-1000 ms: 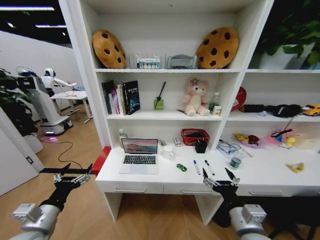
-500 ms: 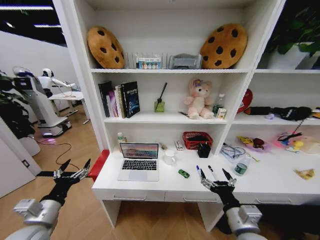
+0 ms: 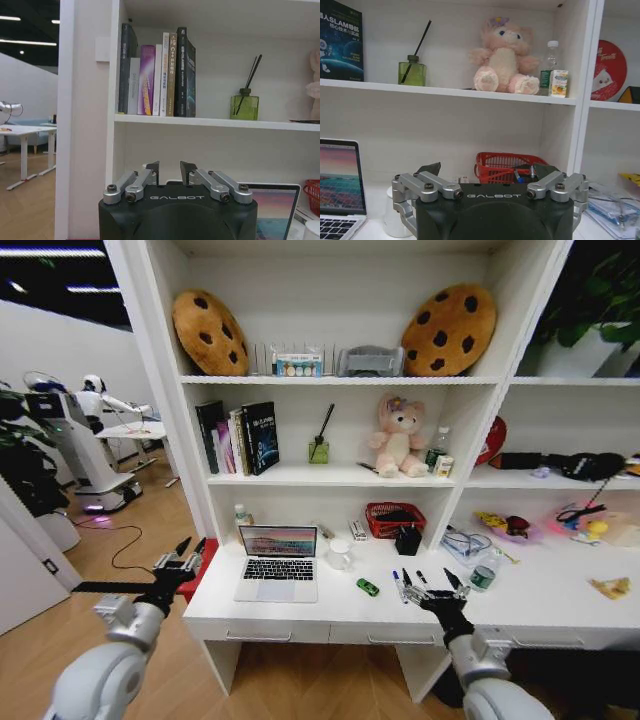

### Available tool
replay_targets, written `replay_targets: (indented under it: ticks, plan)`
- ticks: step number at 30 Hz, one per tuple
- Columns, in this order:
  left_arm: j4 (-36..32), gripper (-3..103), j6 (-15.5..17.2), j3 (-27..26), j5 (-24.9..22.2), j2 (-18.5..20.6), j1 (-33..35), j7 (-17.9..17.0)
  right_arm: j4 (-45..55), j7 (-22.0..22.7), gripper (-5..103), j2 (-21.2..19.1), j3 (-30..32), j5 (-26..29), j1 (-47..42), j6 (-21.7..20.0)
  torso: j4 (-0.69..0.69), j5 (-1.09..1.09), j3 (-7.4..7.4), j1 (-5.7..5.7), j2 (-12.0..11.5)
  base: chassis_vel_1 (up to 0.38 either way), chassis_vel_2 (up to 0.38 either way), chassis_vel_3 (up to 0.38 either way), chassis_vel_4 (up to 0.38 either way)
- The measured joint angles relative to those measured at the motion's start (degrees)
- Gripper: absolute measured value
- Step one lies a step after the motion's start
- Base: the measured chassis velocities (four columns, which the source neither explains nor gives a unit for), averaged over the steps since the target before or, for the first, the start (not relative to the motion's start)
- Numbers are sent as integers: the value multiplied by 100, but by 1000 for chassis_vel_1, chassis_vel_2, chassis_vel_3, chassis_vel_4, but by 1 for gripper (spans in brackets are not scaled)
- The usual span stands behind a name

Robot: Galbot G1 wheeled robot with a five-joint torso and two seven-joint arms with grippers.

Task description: Organize the objects on the table.

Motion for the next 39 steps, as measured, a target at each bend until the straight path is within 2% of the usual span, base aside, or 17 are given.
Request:
replay_targets:
  ticks: [2,3,5,6,9,11,12,14,15,18,19,22,23,25,31,37,39]
  plan:
    - [190,14,167,605,-91,104,-388,-495,-188,-28,100,-110,17,72,76,-5,-2,-1,0,0,0,0,0,0,0]
    - [190,14,167,605,-91,104,-388,-495,-188,-28,100,-110,17,72,76,-5,-2,-1,0,0,0,0,0,0,0]
    - [477,3,325,1073,-383,299,-966,-804,-341,-39,100,-189,54,111,94,11,-5,-1,0,-1,0,0,0,0,0]
    - [477,3,325,1073,-383,299,-966,-804,-341,-39,100,-189,54,111,94,11,-5,-1,0,-1,0,0,0,0,0]
    - [824,0,400,1406,-746,509,-1606,-1021,-450,-49,100,-258,57,214,161,28,-4,-2,0,-1,0,0,0,0,0]
    - [1208,0,422,1773,-1020,689,-2294,-1140,-567,-48,100,-288,54,279,303,35,-4,-1,0,-1,0,0,0,0,0]
    - [1208,0,422,1773,-1020,689,-2294,-1140,-567,-48,100,-288,54,279,303,35,-4,-1,0,-1,0,0,0,0,0]
    - [1506,0,514,2256,-1349,731,-2979,-1314,-666,-33,100,-320,52,336,430,7,-2,-2,0,0,-1,0,0,0,0]
    - [1506,0,514,2256,-1349,731,-2979,-1314,-666,-33,100,-320,52,336,430,7,-2,-2,0,0,-1,0,0,0,0]
    - [1725,0,924,2929,-2092,685,-3837,-1758,-729,-15,100,-361,64,355,444,-5,-4,0,0,-1,0,0,0,0,0]
    - [1725,0,924,2929,-2092,685,-3837,-1758,-729,-15,100,-361,64,355,444,-5,-4,0,0,-1,0,0,0,0,0]
    - [2076,0,1481,3672,-2991,541,-4743,-2429,-870,-16,100,-416,138,367,392,17,-6,1,-1,-1,0,0,0,0,0]
    - [2076,0,1481,3672,-2991,541,-4743,-2429,-870,-16,100,-416,138,367,392,17,-6,1,-1,-1,0,0,0,0,0]
    - [2495,0,1669,4057,-3105,412,-5224,-2578,-969,-16,100,-406,179,367,394,54,-4,-2,-1,-1,-1,0,0,0,0]
    - [3220,0,1867,4449,-3188,134,-5835,-2626,-1054,2,100,-342,241,371,378,91,-5,0,0,-1,0,0,0,0,0]
    - [3536,0,2317,4501,-3200,112,-5955,-2612,-1119,46,100,-358,313,399,318,148,-3,-2,-1,-1,0,0,0,0,0]
    - [3546,0,2338,4502,-3202,121,-5953,-2619,-1125,52,100,-359,315,402,319,152,-3,-2,-1,-1,0,0,0,0,0]
